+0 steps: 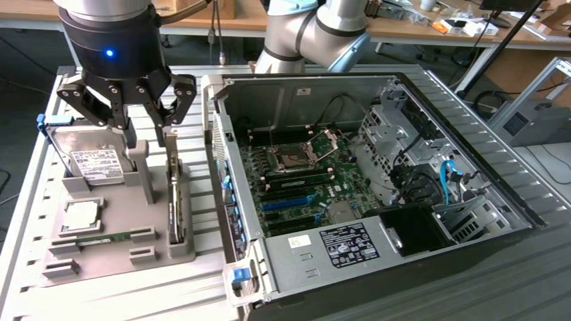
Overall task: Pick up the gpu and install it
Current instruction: 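Pick up the gpu and move the gpu toward the slot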
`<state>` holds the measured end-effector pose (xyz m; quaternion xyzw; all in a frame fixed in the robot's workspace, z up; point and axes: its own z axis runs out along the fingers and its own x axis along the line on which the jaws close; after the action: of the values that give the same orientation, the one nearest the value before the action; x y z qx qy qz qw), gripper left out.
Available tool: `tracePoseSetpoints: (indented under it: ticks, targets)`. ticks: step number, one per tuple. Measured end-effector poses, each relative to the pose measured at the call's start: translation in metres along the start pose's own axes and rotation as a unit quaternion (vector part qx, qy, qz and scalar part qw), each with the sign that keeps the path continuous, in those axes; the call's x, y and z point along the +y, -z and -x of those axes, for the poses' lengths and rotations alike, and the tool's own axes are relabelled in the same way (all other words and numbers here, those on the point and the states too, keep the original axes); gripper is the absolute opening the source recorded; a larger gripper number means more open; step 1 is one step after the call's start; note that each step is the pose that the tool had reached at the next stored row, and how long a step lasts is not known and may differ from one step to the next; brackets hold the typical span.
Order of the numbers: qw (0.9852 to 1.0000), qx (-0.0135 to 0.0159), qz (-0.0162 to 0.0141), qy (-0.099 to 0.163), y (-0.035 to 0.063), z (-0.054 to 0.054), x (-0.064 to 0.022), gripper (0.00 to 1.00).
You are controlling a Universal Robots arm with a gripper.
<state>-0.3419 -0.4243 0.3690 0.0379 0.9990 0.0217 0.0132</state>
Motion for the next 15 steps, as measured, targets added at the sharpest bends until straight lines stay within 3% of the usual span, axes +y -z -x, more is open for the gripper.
tracePoseSetpoints:
  ticks: [15]
  targets:
    - [1.0000,0.0000,0.0000,0.000,-0.0037,0.001,-0.0114,0.42]
